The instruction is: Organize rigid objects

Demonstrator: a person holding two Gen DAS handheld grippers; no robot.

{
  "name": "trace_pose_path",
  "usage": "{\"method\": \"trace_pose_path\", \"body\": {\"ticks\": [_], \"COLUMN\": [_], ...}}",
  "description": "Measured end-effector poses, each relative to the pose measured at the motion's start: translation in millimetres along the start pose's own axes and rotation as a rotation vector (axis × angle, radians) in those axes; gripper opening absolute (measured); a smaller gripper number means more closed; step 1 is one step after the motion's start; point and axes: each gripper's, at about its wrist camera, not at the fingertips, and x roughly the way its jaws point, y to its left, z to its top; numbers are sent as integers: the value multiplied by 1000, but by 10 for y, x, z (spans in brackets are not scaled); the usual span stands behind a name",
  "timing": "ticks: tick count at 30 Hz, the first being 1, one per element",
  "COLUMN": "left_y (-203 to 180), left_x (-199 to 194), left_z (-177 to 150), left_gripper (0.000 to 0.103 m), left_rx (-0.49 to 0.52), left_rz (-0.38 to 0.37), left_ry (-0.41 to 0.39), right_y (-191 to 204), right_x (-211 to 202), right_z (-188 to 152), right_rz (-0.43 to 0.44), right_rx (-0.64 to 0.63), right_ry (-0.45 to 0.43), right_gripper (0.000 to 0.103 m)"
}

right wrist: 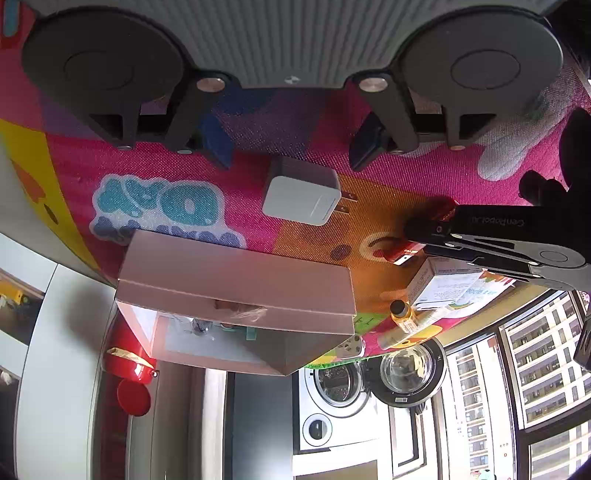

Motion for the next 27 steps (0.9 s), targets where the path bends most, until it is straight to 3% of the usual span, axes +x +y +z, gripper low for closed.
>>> {"method": "trace_pose_path", "body": {"ticks": [9, 19, 21, 24, 27], "left_y": [26, -48, -40, -47, -91], "left_x": [-54, -104, -87, -63, -58], "left_z": [-52, -78, -57, -39, -42], "left_gripper": [27, 28, 28, 28, 27], "left_rx": [-12, -2, -22, -20, 18], "left_rz": [-18, -21, -21, -17, -6], "left_ry": [-9, 11, 17, 15, 7], "right_y": [83, 90, 73, 54, 52], "right_x": [74, 104, 127, 163, 175], "right_z": [-8, 54, 92, 161, 216], "right_rz": [32, 36, 30, -6, -26], "right_rx": [-13, -25, -7, 17, 12], "right_ry": [33, 56, 52, 34, 23], "right_gripper": [103, 103, 101, 89, 68]}}
